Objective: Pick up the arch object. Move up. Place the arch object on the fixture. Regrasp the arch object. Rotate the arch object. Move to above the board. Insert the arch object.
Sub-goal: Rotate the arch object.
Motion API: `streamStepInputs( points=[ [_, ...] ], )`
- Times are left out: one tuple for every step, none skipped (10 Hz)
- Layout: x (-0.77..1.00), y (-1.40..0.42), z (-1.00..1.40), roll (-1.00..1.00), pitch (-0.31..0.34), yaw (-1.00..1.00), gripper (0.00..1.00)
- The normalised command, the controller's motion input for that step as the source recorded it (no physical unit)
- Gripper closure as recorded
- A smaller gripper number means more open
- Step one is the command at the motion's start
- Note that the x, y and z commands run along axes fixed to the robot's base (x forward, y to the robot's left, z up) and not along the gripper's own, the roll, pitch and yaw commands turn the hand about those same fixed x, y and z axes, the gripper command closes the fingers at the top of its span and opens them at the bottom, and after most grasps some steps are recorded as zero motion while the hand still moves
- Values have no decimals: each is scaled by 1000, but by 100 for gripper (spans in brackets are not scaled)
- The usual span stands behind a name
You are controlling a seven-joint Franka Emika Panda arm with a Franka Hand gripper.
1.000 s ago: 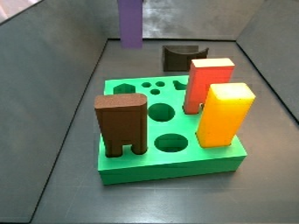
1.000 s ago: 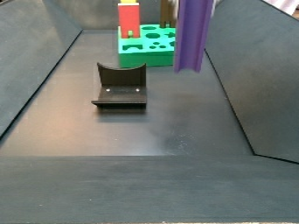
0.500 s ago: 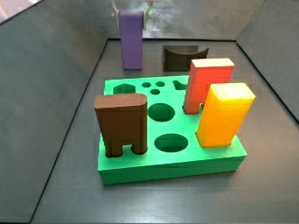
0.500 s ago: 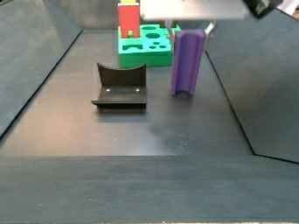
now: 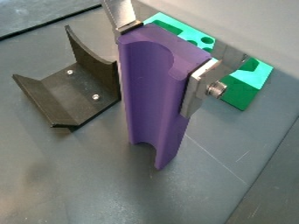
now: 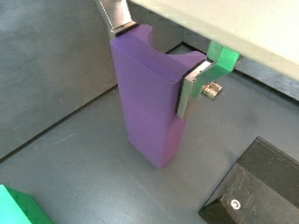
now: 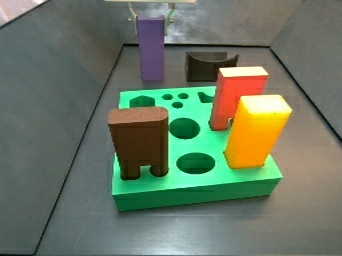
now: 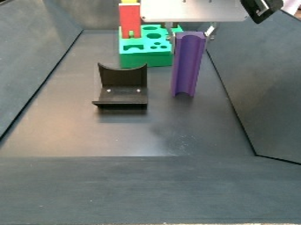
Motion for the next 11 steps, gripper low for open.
streamStepInputs(
  points=[
    [-10,29,-189,-65,-33,-55,100],
    [-10,29,-189,-65,-33,-53,100],
    [-10,29,-189,-65,-33,-52,100],
    [-9,28,-189,-65,-33,-50,100],
    [-9,28,-189,-65,-33,-49,100],
    [-9,27,-189,-65,-33,-48,100],
    [0,0,0,135,-33,-48,0],
    [0,0,1000,109,-28,-7,0],
    [-7,0,1000,106,-21,-5,0],
    [-35,-8,965,76,25,3,0],
    [-24,-8,862,56,38,8,0]
  ],
)
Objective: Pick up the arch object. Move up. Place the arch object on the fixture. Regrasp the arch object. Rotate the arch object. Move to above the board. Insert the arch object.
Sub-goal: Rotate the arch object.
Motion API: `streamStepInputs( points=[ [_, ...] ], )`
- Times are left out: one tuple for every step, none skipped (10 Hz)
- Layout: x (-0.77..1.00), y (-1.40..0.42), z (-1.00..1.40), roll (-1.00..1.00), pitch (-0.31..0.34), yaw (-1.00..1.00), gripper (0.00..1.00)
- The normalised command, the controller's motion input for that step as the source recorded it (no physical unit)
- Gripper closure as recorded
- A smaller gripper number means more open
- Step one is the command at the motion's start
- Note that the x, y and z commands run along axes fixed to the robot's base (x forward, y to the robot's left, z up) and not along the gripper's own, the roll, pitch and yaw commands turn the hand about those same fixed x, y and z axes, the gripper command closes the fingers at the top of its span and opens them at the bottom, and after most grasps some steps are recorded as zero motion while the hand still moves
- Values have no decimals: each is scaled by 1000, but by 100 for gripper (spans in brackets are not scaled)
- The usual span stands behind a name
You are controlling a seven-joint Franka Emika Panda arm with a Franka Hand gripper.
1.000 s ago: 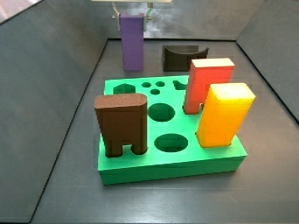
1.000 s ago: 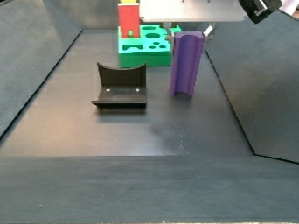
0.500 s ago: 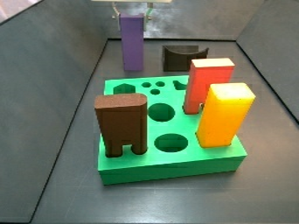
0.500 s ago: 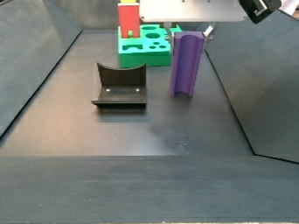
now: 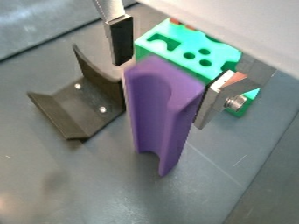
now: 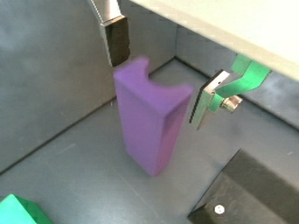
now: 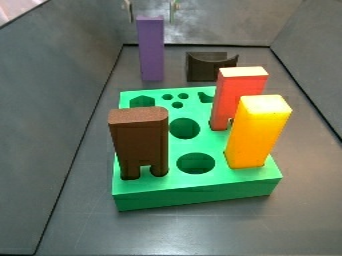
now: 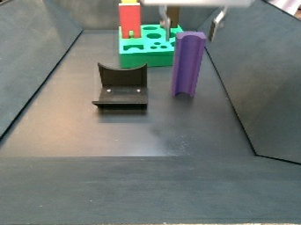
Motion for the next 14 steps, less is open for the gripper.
streamStepInputs(
  points=[
    [-6,-5,563,3,61,10,0],
    [2,-5,444,-16,67,11,0],
    [11,-6,206,-50,86,11,0],
    [0,83,0,-6,7,1000,0],
    [7,76,-9,-5,7,1000,0],
    [11,46,-4,-5,6,1000,0],
    [13,30,-4,-6,7,1000,0],
    [14,22,-5,-6,7,1000,0],
    [14,16,-5,-6,7,1000,0],
    [15,9,-5,-6,7,1000,0],
    [16,5,-5,-6,7,1000,0],
    [16,3,-5,-6,7,1000,0],
    [16,3,-5,-6,8,1000,0],
    [16,2,-5,-7,8,1000,0]
  ],
)
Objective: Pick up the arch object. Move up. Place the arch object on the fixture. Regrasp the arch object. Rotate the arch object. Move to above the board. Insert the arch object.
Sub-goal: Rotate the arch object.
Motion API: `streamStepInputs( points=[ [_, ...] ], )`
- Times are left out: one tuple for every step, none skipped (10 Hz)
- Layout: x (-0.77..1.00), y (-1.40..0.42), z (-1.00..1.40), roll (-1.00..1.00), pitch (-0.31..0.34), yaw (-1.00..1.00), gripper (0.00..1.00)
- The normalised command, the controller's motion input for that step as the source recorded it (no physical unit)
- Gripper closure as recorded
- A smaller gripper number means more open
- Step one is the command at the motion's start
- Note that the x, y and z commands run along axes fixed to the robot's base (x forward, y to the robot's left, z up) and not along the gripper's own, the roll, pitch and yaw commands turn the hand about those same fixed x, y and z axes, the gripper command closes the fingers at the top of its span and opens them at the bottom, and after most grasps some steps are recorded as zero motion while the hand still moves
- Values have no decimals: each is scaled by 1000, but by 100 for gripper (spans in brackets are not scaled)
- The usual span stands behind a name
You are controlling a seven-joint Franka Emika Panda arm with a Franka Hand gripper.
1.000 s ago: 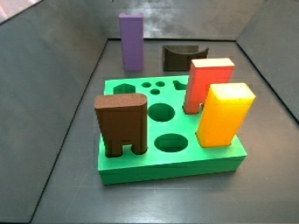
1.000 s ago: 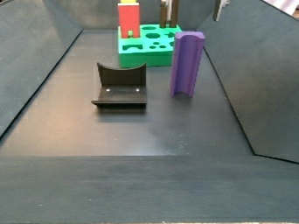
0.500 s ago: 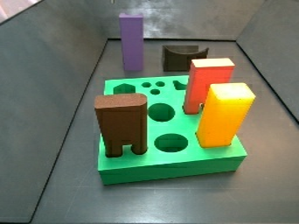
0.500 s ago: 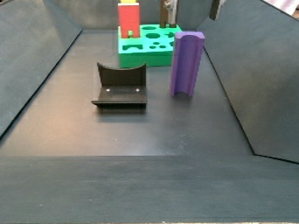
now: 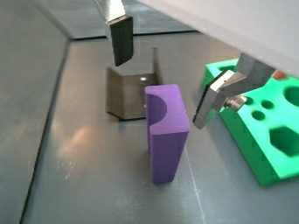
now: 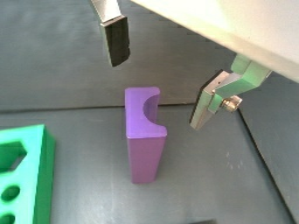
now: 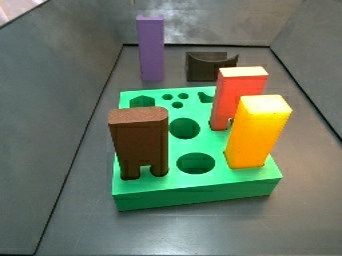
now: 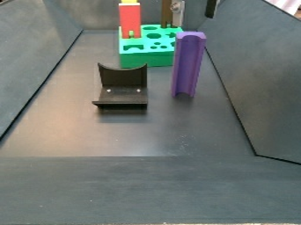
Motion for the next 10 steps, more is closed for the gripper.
streamStepInputs(
  points=[
    [16,1,-5,-7,8,1000,0],
    [16,1,-5,-7,8,1000,0],
    [16,1,-5,-7,9,1000,0],
    [16,0,-5,-7,9,1000,0],
    [16,0,-5,-8,9,1000,0],
    [16,0,-5,-8,9,1000,0],
    [16,0,-5,-8,10,1000,0],
    [16,0,-5,-9,10,1000,0],
    [16,0,-5,-9,10,1000,0],
    [16,0,-5,-9,11,1000,0]
  ],
)
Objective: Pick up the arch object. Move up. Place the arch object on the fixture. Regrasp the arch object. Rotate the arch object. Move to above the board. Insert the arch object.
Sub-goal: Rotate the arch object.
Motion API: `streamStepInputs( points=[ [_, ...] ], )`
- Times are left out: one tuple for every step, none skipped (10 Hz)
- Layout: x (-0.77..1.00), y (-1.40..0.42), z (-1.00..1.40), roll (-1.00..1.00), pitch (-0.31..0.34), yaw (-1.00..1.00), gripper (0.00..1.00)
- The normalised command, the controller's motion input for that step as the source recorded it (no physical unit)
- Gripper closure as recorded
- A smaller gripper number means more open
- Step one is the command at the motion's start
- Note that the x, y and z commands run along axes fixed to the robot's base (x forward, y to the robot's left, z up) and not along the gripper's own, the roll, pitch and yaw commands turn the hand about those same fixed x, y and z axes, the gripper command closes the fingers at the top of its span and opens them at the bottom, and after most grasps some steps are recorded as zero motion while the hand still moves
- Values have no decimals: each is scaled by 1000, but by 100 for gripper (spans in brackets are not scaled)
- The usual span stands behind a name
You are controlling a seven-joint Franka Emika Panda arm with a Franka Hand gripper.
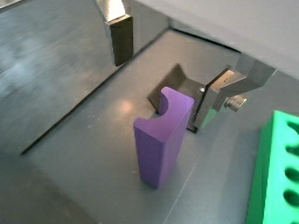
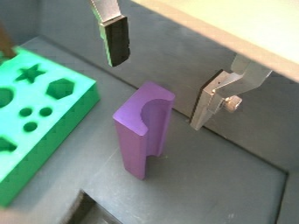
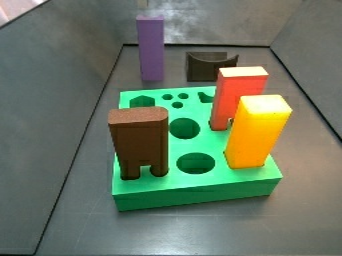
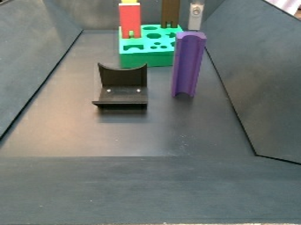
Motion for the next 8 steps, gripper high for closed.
streamStepInputs(
  points=[
    [16,0,-5,-10,11,1000,0],
    [16,0,-5,-10,12,1000,0],
    [16,0,-4,-10,12,1000,0],
    [16,0,-4,-11,13,1000,0],
    [17,0,-4,-11,13,1000,0],
    [17,0,-4,-12,14,1000,0],
    [17,-1,-4,-12,15,1000,0],
    [17,-1,-4,-13,16,1000,0]
  ],
)
